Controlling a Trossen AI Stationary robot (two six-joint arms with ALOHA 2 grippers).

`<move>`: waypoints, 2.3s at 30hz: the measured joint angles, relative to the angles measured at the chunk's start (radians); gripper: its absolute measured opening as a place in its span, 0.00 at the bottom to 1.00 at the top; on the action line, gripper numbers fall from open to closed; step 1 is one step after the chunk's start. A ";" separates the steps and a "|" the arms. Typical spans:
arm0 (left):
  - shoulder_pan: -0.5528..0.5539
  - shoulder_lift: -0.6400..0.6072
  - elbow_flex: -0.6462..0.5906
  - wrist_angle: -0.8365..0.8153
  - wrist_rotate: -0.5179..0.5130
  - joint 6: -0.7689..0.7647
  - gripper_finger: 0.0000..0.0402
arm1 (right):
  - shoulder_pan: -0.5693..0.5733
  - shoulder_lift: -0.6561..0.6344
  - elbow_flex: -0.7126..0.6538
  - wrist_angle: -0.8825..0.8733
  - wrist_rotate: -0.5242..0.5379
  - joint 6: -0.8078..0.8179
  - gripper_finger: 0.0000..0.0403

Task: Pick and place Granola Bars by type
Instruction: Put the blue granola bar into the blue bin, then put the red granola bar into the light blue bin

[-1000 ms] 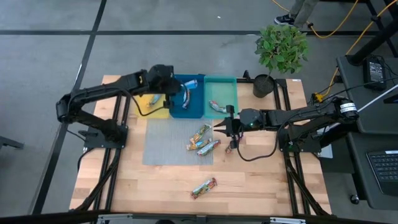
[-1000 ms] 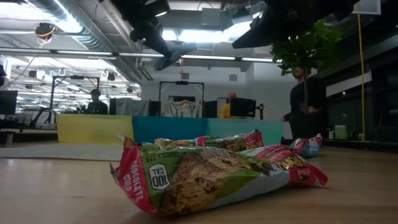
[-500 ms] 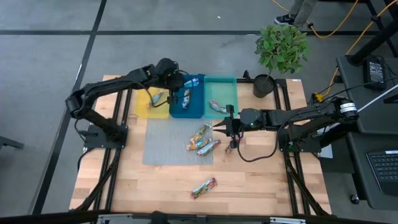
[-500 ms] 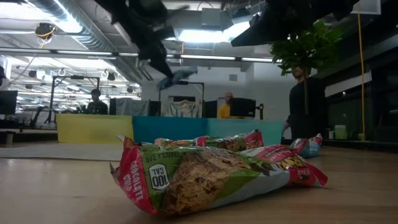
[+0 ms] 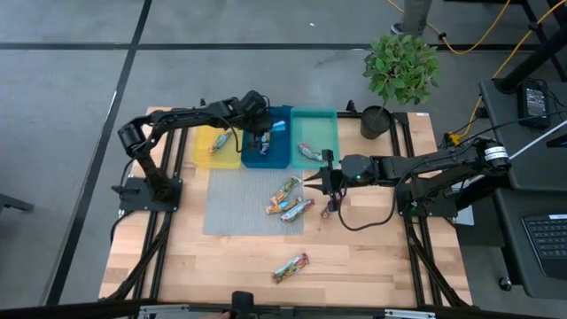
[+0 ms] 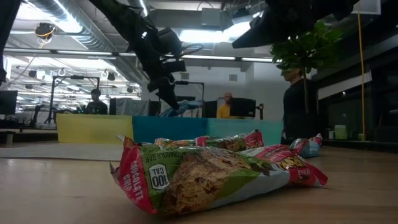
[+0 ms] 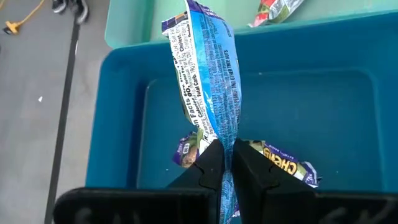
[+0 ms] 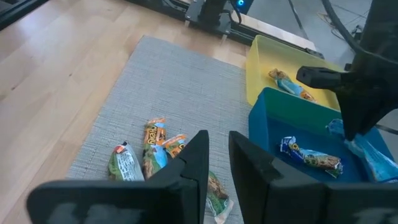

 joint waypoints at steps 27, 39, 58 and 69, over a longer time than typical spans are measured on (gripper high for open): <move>-0.029 -0.031 0.000 -0.028 -0.010 0.000 0.24 | 0.000 0.000 0.000 -0.009 0.000 0.007 0.17; -0.143 -0.333 0.000 -0.165 0.309 -0.140 0.20 | 0.000 0.000 0.000 -0.009 0.000 0.008 0.17; -0.502 -0.934 -0.682 0.337 0.332 -0.430 0.15 | 0.000 0.000 0.000 -0.008 0.000 0.032 0.17; -0.628 -1.159 -0.958 0.603 0.162 -0.449 0.15 | 0.000 0.000 0.000 -0.008 0.000 0.003 0.17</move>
